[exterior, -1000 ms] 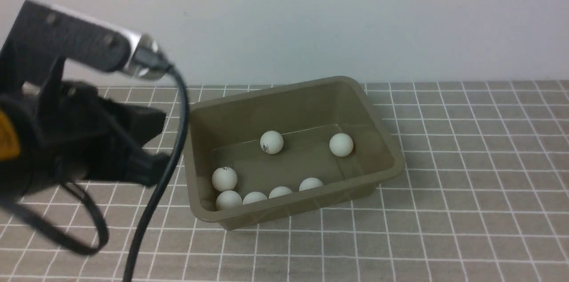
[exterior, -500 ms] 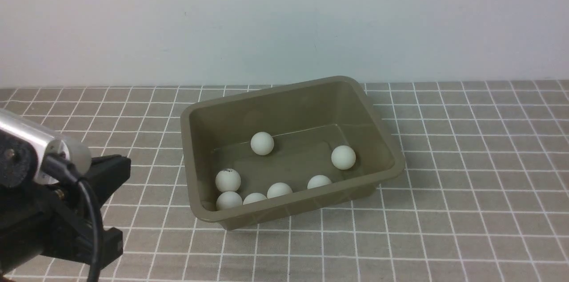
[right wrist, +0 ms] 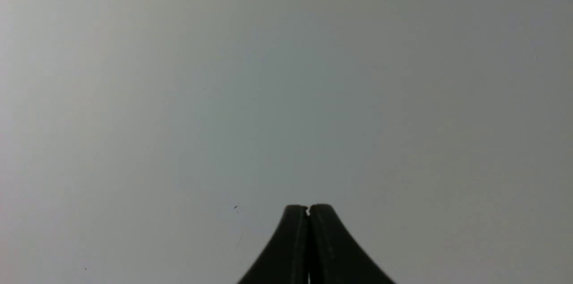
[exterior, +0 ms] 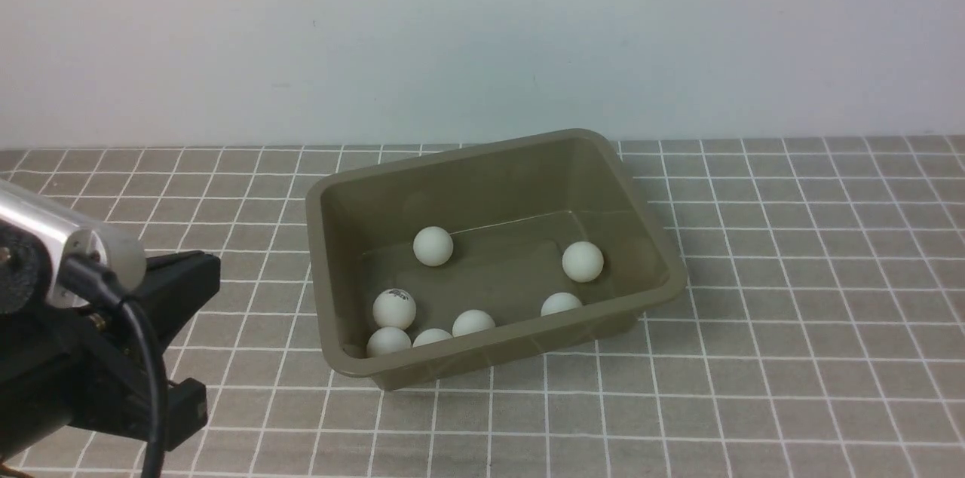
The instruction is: Put the table tennis balls into the box on the grey coffee tablecloth.
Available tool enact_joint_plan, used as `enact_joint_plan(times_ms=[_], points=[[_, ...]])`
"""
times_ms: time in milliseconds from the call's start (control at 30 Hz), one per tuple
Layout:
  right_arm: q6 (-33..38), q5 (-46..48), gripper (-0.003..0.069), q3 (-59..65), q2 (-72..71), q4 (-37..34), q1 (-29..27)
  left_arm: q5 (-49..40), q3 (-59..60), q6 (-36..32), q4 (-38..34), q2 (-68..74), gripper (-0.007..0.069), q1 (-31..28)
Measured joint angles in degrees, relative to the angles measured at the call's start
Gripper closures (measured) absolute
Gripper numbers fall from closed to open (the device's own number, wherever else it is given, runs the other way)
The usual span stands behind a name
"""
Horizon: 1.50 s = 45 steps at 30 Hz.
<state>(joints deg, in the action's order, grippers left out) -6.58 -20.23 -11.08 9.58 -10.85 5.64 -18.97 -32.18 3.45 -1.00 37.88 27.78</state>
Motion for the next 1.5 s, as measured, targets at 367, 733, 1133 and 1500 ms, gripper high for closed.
enact_joint_plan(times_ms=[367,733,1133,1500], points=[[0.0,0.0,0.0673,0.0,0.0,0.0,0.0,0.57,17.3,-0.62,1.0,-21.3,0.0629,-16.25],[0.0,-0.01,0.0673,0.0,0.0,0.06,0.0,-2.3,33.7,-2.56,0.7,-38.47,0.0629,-25.91],[0.0,0.12,0.0673,0.0,0.0,0.0,0.0,-2.77,33.7,-2.56,0.65,-38.52,0.0629,-25.91],[1.17,0.16,0.0673,0.0,0.0,0.06,0.0,-2.77,33.7,-2.56,0.65,-38.52,0.0629,-25.91]])
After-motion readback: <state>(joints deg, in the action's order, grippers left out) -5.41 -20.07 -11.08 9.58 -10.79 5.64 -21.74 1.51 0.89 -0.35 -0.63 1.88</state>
